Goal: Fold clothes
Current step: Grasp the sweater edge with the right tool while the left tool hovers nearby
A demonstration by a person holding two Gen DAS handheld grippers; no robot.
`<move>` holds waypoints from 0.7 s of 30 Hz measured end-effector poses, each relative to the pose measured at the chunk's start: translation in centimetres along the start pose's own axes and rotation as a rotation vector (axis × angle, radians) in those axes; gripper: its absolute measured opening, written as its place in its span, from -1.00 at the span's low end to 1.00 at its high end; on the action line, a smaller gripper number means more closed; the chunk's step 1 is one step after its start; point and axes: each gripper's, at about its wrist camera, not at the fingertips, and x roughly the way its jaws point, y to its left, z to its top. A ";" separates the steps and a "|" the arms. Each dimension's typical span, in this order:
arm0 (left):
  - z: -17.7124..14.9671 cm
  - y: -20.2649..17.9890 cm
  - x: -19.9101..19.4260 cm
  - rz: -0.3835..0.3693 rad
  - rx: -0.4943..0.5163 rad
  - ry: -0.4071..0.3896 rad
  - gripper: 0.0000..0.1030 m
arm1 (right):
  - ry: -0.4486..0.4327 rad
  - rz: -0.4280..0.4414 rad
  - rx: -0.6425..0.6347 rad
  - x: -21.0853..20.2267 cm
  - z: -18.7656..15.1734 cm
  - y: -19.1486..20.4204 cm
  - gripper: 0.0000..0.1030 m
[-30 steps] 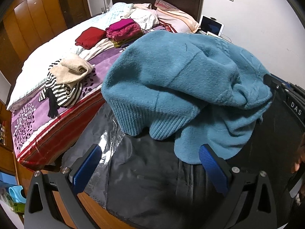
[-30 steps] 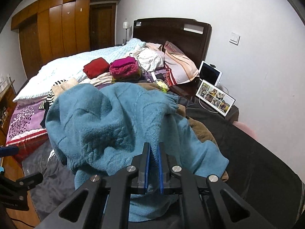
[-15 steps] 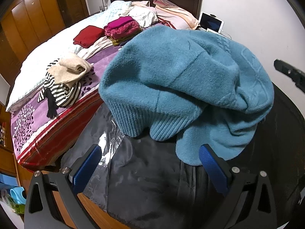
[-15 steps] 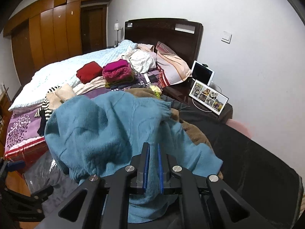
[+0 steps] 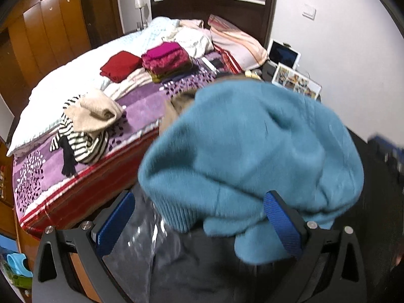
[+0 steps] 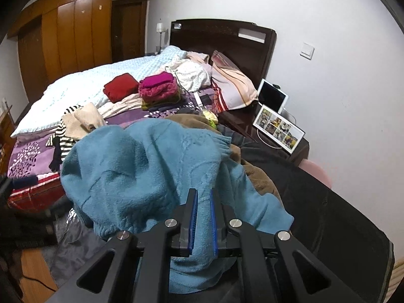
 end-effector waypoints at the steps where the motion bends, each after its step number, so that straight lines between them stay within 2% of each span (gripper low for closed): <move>1: 0.7 0.0 0.1 0.001 -0.001 -0.011 0.99 | 0.006 -0.002 0.003 0.2 0.0 -0.1 -0.71; 5: 2.6 0.2 1.1 0.000 0.008 -0.027 0.99 | 0.022 -0.014 0.014 1.0 0.1 -0.7 -0.67; 10: 3.9 0.1 3.2 -0.035 0.003 0.002 0.99 | 0.041 -0.027 0.008 1.9 0.5 -0.9 -0.66; 21: 4.7 -0.1 6.4 -0.085 -0.003 0.067 0.99 | 0.079 -0.039 0.015 4.2 1.0 -1.4 -0.66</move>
